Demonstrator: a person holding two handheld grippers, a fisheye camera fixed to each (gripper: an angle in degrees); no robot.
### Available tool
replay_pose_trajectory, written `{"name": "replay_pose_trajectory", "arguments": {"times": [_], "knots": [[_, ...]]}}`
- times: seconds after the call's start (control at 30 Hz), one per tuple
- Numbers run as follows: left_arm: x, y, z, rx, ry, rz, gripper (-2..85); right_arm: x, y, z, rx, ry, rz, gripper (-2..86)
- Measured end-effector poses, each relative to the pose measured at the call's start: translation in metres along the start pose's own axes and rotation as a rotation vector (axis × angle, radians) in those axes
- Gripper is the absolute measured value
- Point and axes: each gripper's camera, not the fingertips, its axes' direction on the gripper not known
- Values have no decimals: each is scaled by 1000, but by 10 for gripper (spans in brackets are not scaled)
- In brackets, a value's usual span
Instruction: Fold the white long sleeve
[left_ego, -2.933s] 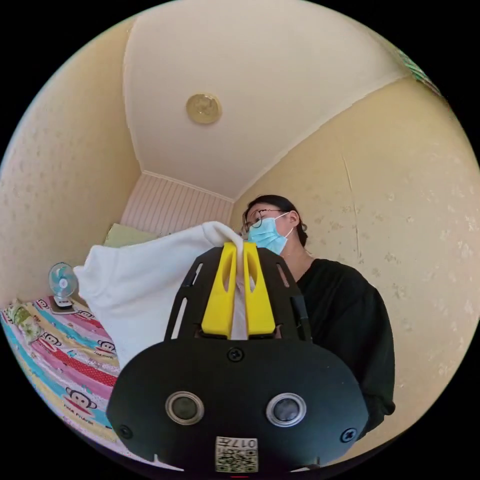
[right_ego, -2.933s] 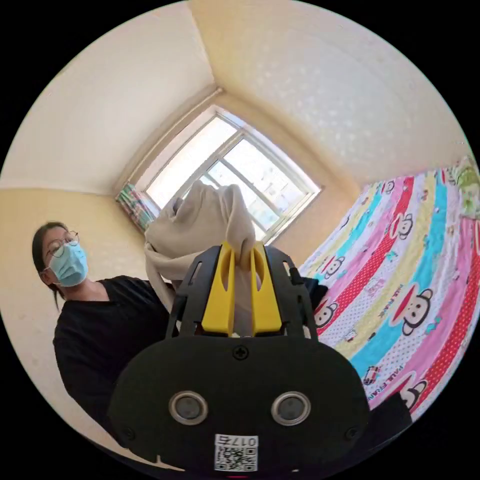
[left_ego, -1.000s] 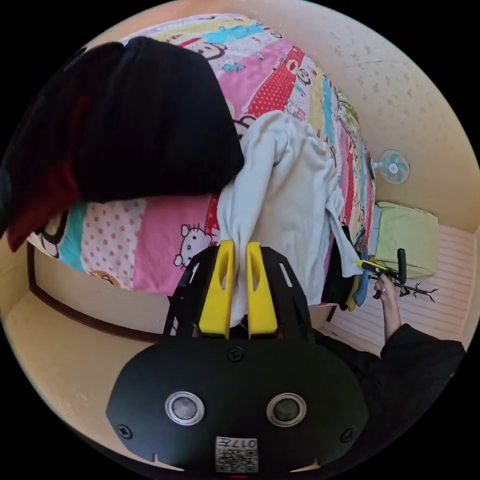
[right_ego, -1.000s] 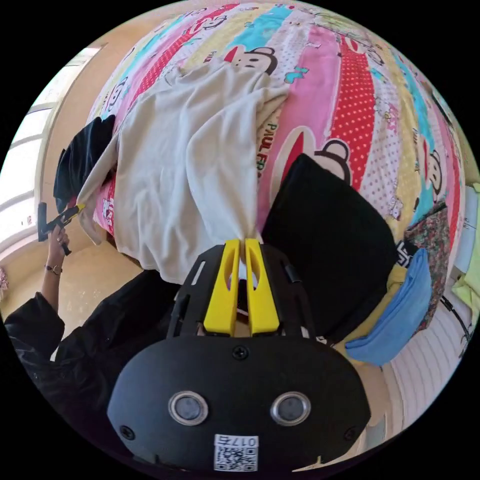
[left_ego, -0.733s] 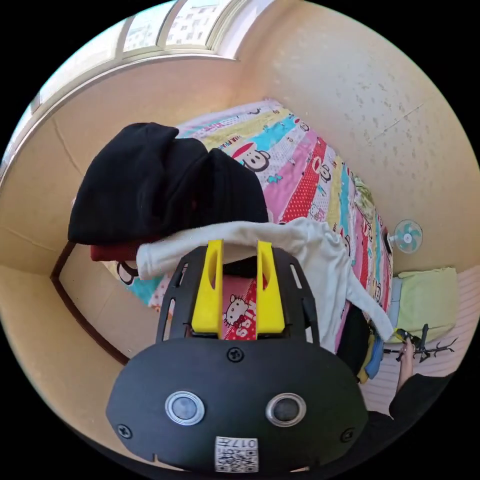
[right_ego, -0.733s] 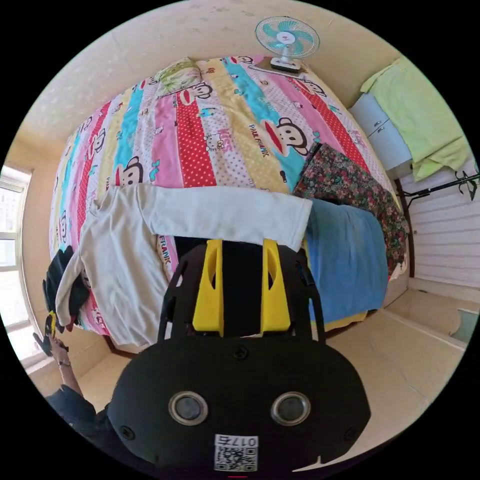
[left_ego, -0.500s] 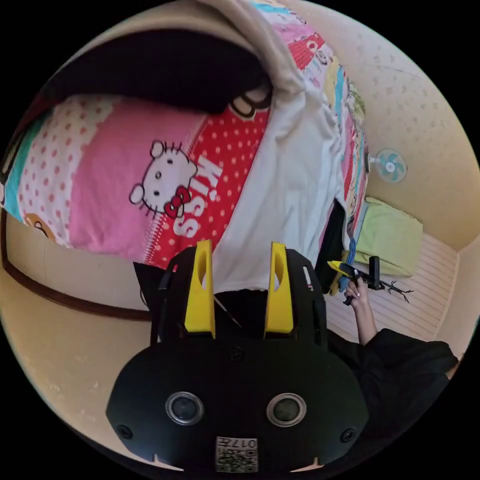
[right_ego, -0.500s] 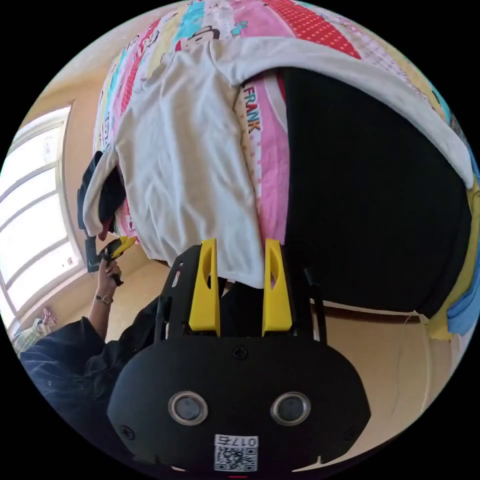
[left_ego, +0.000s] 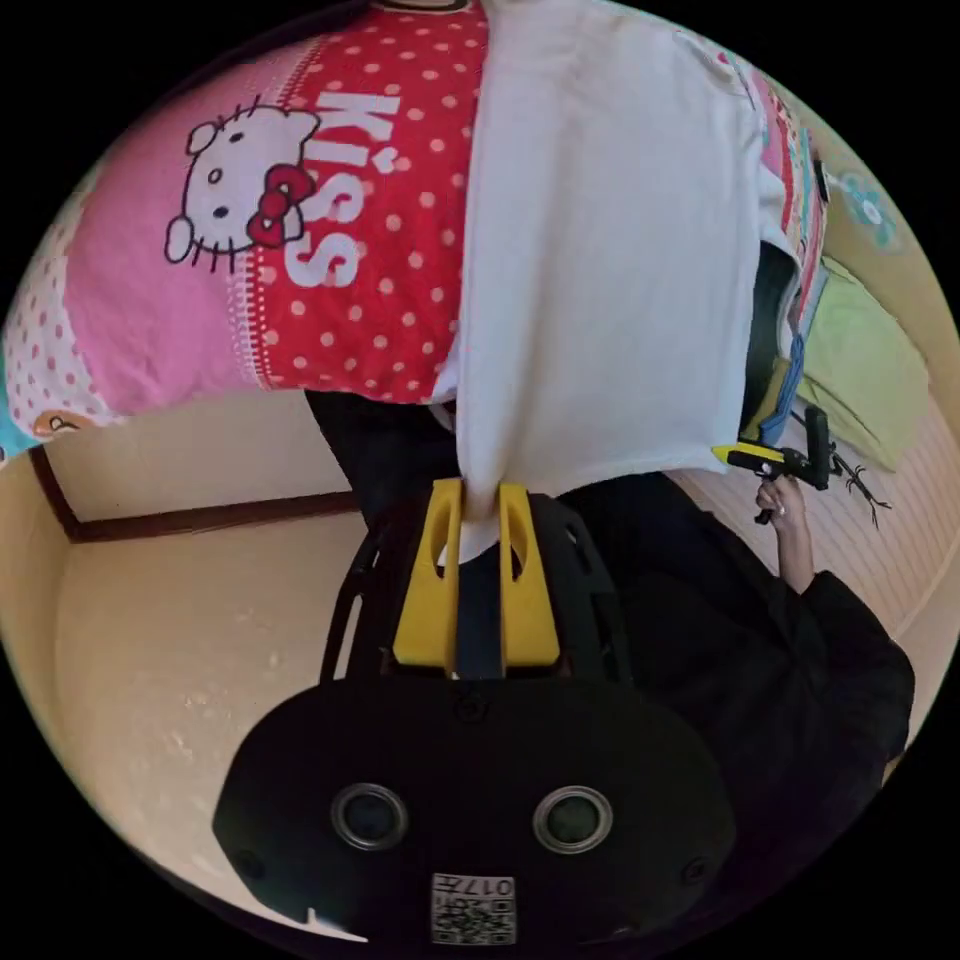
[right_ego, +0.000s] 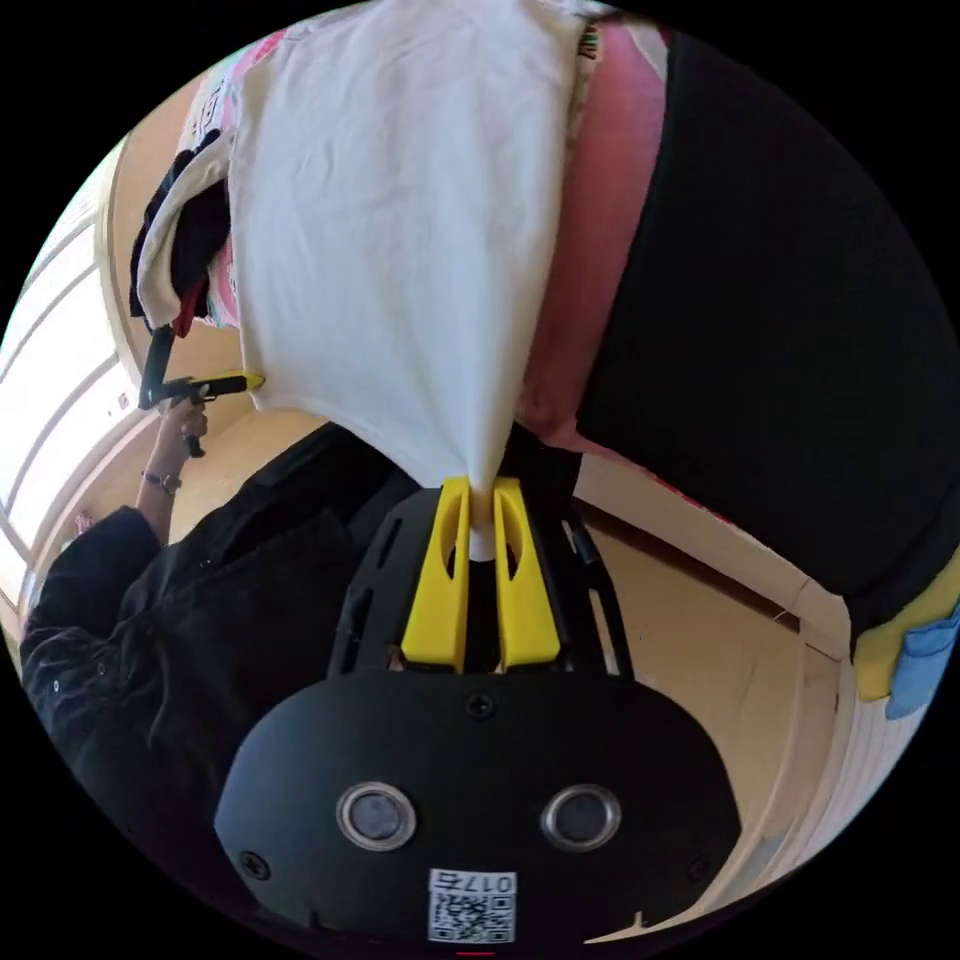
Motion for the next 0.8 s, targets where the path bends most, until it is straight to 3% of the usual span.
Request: {"name": "replay_pose_trajectory", "arguments": {"times": [0.07, 0.13, 0.23, 0.33, 0.5, 0.57, 0.67, 0.8], "knots": [[-19, 24, 1, 32, 134, -141, 118, 30, 14, -51, 252, -153, 70, 91], [-25, 46, -9, 116, 267, -193, 127, 95, 41, -122, 646, -377, 250, 116], [-26, 72, -25, 192, 435, -214, 122, 183, 63, -176, 1021, -505, 483, 128], [-20, 78, -38, 199, 533, -193, 122, 253, 56, -187, 1142, -607, 738, 139], [-4, 72, -79, 302, 561, -172, 124, 283, 33, -177, 1158, -640, 918, 90], [1, 73, -98, 357, 608, -178, 123, 272, 36, -193, 1241, -596, 795, 51], [8, 78, -119, 405, 643, -164, 123, 253, 50, -227, 1261, -478, 795, 38], [10, 93, -152, 498, 577, -157, 123, 163, 71, -287, 1474, -296, 418, 34]]}}
